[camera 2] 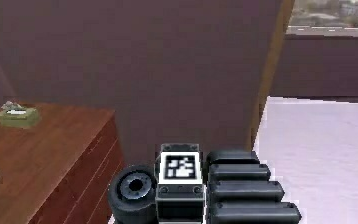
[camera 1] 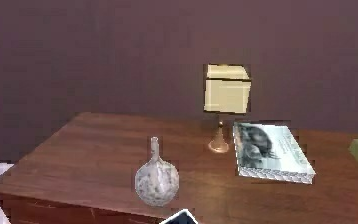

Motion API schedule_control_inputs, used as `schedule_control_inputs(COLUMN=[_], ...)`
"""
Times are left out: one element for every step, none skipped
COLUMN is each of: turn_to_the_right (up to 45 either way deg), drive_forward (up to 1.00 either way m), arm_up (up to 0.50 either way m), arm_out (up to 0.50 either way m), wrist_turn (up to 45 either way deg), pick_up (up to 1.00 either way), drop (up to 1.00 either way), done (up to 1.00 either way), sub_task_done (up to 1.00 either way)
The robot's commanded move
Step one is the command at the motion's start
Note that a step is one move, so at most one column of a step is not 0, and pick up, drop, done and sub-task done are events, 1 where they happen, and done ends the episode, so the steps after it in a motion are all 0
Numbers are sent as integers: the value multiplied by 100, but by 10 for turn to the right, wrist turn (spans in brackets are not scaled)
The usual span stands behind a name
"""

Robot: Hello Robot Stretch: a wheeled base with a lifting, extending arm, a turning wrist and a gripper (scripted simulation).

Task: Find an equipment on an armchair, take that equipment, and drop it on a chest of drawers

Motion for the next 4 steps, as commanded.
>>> schedule_control_inputs(turn_to_the_right=[0, 390, -450, 450], drive_forward=[25, 0, 0, 0], arm_up=[0, 0, 0, 0], arm_out=[0, 0, 0, 0], wrist_turn=[0, 0, 0, 0], pick_up=[0, 0, 0, 0], drop=[0, 0, 0, 0], done=[0, 0, 0, 0], sub_task_done=[0, 0, 0, 0])
